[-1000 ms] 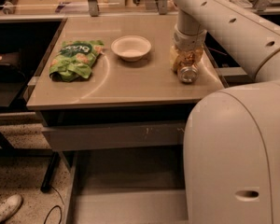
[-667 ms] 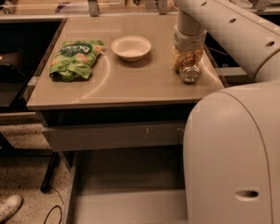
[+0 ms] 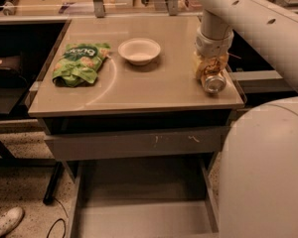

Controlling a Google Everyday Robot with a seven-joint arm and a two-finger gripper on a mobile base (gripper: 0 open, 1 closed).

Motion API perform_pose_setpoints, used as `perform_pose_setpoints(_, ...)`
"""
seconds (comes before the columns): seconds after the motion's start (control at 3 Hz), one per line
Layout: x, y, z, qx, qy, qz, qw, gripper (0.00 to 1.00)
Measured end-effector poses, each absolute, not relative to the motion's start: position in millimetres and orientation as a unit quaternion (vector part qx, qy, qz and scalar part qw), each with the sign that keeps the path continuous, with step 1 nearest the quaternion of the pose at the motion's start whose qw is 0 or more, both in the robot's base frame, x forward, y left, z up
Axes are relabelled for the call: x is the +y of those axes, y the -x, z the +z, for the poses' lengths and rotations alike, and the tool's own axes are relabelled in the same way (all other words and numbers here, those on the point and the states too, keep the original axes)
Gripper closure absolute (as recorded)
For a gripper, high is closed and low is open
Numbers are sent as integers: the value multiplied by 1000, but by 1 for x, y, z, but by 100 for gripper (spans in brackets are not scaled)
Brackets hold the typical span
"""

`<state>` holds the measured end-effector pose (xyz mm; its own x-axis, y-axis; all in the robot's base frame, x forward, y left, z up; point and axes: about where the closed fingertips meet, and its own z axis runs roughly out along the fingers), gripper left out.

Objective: Place orange can into middle drawer

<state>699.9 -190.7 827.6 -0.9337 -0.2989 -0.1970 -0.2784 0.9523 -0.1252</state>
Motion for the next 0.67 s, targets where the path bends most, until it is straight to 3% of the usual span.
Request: perform_pose_setpoints(0.67,-214,-617,836,992,91,-26,79,100)
